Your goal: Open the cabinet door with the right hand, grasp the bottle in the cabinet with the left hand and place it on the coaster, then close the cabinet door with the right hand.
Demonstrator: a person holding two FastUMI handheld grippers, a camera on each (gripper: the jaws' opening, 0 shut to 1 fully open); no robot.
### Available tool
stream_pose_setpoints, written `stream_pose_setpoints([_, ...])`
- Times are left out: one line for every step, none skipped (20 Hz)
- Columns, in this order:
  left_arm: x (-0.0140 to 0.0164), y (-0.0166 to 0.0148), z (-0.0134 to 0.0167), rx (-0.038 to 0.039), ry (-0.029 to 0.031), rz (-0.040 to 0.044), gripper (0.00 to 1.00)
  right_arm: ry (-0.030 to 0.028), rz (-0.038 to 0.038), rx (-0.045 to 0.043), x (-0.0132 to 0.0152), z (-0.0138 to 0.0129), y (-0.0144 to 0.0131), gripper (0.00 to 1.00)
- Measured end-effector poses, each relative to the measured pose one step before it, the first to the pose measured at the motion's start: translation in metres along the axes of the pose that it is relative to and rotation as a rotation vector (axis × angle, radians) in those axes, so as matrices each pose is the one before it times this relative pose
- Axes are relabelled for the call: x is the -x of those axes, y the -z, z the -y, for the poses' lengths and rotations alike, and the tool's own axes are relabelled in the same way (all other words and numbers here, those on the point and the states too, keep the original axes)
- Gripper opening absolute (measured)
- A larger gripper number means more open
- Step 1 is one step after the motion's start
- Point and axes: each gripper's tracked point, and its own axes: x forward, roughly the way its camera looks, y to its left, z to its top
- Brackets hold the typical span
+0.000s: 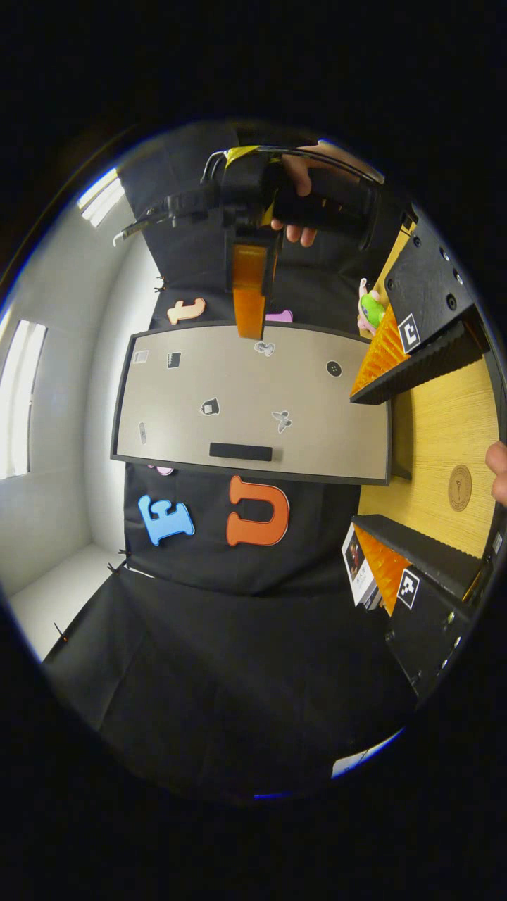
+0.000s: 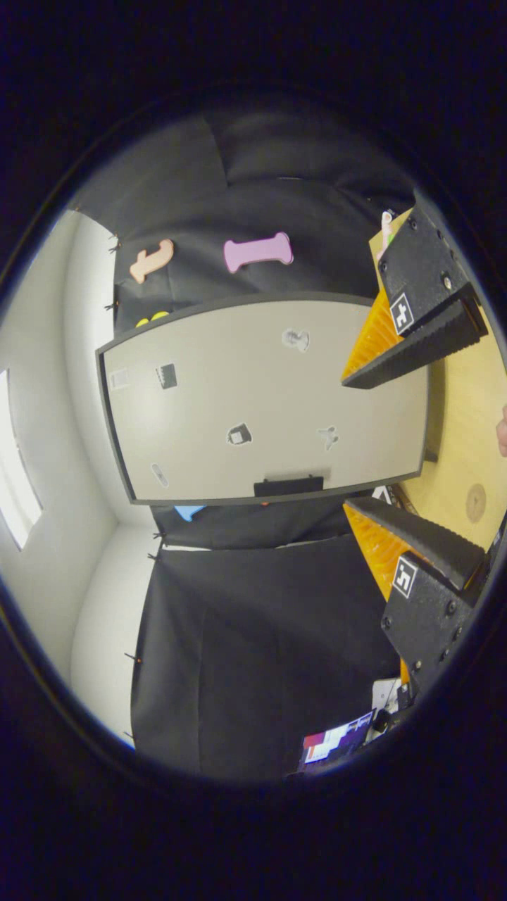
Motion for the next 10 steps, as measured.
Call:
stream_pose_setpoints([0.00135, 0.00076, -0.00054, 0.00244, 0.0009, -0.00403, 0.95, -0.00574, -0.00365, 0.01073, -0.01414, -0.00477, -0.0055, 0.99])
stream_pose_setpoints([0.00154, 0.00304, -0.00137, 0.00487, 0.0034, -0.00724, 0.95, -0.0101, 0.00536, 0.01327, -0.015, -0.00689, -0.00725, 0.99])
stream_pose_setpoints([0.00266, 0.00153, -0.00152, 0.00403, 0.00157, -0.00647, 0.95, -0.01003, 0.01421, 0.01506, -0.01607, -0.00581, -0.00823, 0.95])
stream_pose_setpoints([0.00119, 0.00118, -0.00011, 0.00061, 0.0024, -0.00294, 0.95, -0.00333, 0.01176, 0.021, -0.01632, -0.00391, -0.00597, 0.99])
stream_pose_setpoints([0.00035, 0.00091, 0.00011, -0.00051, 0.0016, -0.00079, 0.95, 0.00756, -0.00233, 0.02169, -0.01635, -0.00159, -0.00286, 0.94])
stream_pose_setpoints([0.0003, 0.00045, -0.00111, 0.00014, 0.00009, -0.00022, 0.95, -0.00092, -0.0007, 0.0209, -0.01559, -0.00397, -0.00062, 0.99])
stream_pose_setpoints([-0.00051, 0.00013, 0.00032, 0.00142, 0.0006, -0.00092, 0.95, -0.00708, -0.00394, 0.01464, -0.01506, -0.00581, -0.00032, 0.94])
stream_pose_setpoints([-0.00036, 0.00091, -0.00027, 0.00376, -0.00122, -0.00076, 0.95, -0.00476, -0.00887, 0.00695, -0.01358, -0.00477, 0.00309, 0.95])
stream_pose_setpoints([0.00014, 0.00058, 0.00045, 0.00795, -0.001, -0.00304, 0.95, -0.00378, -0.01176, 0.00086, -0.01295, -0.00495, 0.00243, 0.95])
stream_pose_setpoints([0.00006, 0.00179, 0.0013, 0.00775, 0.00718, -0.00547, 0.95, -0.00701, -0.0108, 0.00091, -0.01304, -0.00393, 0.00291, 0.95])
